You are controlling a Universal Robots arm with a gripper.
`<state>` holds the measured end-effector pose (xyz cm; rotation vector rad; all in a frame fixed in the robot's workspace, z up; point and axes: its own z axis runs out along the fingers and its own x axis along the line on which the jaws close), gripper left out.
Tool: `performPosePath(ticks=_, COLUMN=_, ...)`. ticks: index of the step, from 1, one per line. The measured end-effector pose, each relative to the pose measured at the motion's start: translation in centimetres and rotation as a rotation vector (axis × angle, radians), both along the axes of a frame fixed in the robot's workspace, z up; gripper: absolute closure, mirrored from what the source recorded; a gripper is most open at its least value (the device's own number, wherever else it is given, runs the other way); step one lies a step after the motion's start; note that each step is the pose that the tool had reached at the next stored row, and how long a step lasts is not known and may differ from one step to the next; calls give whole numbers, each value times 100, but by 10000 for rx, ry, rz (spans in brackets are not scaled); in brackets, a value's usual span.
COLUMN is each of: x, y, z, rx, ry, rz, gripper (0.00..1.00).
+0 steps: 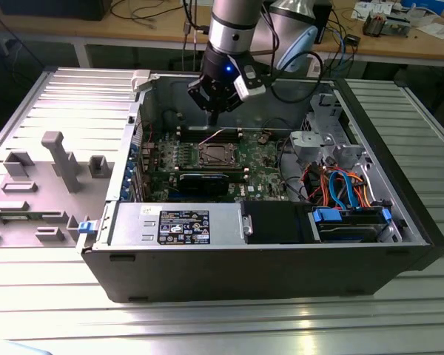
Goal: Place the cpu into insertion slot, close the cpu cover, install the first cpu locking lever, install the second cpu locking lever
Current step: 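Install the first cpu locking lever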
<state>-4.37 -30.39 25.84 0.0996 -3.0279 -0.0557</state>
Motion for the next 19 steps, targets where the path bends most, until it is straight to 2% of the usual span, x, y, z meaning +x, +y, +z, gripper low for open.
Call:
performPosePath(ticks=17, x=-138, y=1, z=-45, rx=13, ry=0, rz=-1, gripper=89)
performPosePath(ticks=19, x=-150, y=3, z=-75, rx=13, ry=-1, rz=3, gripper=89)
